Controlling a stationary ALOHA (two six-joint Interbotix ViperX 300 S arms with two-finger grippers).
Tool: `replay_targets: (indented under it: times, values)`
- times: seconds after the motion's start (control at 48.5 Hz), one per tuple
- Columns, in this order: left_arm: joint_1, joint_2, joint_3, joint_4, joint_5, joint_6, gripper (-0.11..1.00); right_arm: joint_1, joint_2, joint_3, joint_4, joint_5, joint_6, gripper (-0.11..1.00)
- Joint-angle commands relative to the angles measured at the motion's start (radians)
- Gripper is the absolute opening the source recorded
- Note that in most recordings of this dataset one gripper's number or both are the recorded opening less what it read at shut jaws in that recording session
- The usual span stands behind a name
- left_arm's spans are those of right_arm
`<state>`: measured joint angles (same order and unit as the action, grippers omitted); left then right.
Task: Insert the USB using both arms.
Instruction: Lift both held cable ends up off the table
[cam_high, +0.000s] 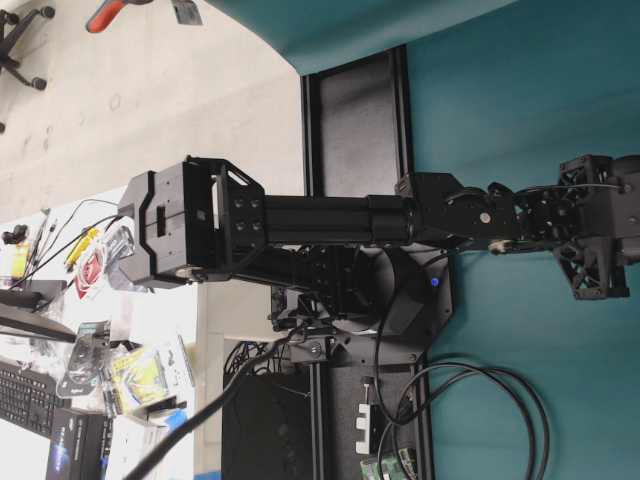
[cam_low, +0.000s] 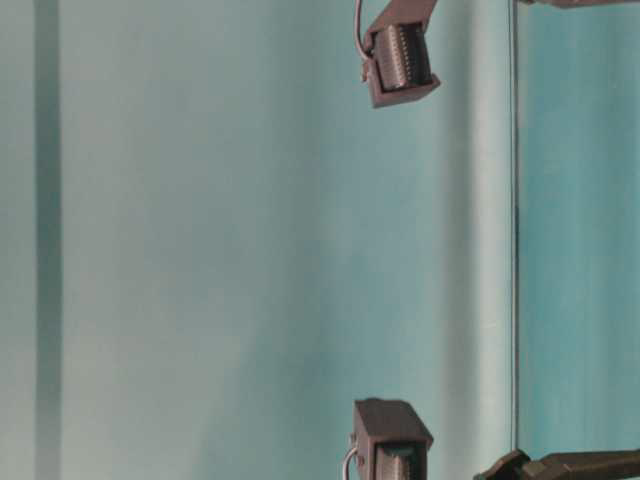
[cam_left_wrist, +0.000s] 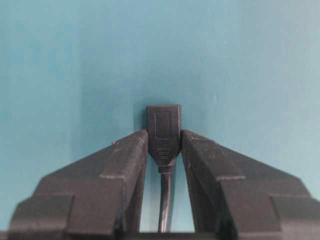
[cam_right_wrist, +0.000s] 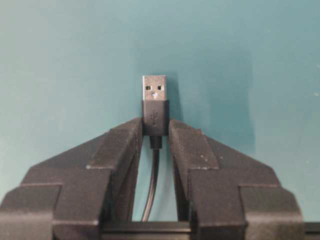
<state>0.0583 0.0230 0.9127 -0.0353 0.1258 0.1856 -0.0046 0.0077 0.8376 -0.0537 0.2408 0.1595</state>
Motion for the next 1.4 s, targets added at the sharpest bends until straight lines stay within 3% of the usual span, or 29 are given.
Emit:
replay_targets:
  times: [0.0, 0.124, 0.433, 0.598, 0.784, 1.031, 1.217, 1.382]
  values:
    - [-0.040, -0.014, -0.020, -0.003, 0.051, -0.011, 0.27, 0.000, -0.046, -0.018, -0.017, 0.011, -0.002, 0.21]
    - [-0.049, -0.028, -0.032, -0.003, 0.054, 0.000, 0.27, 0.000, -0.074, -0.017, -0.037, 0.040, 0.000, 0.21]
    - [-0.063, -0.060, -0.046, -0.008, 0.075, -0.061, 0.23, 0.000, -0.164, -0.011, -0.087, 0.092, 0.000, 0.21]
    - [-0.046, -0.107, -0.057, -0.011, 0.114, -0.150, 0.23, 0.000, -0.215, -0.015, -0.149, 0.129, 0.002, 0.21]
    - [0.009, -0.183, -0.107, -0.044, 0.193, -0.357, 0.23, 0.006, -0.268, -0.020, -0.222, 0.186, 0.005, 0.21]
    - [0.020, -0.261, -0.173, -0.046, 0.322, -0.367, 0.23, 0.035, -0.330, -0.020, -0.318, 0.258, 0.011, 0.21]
    - [0.035, -0.298, -0.250, -0.078, 0.416, -0.362, 0.23, 0.061, -0.376, -0.034, -0.443, 0.325, 0.077, 0.21]
    - [0.074, -0.345, -0.290, -0.213, 0.433, -0.305, 0.23, 0.104, -0.410, -0.051, -0.638, 0.420, 0.212, 0.21]
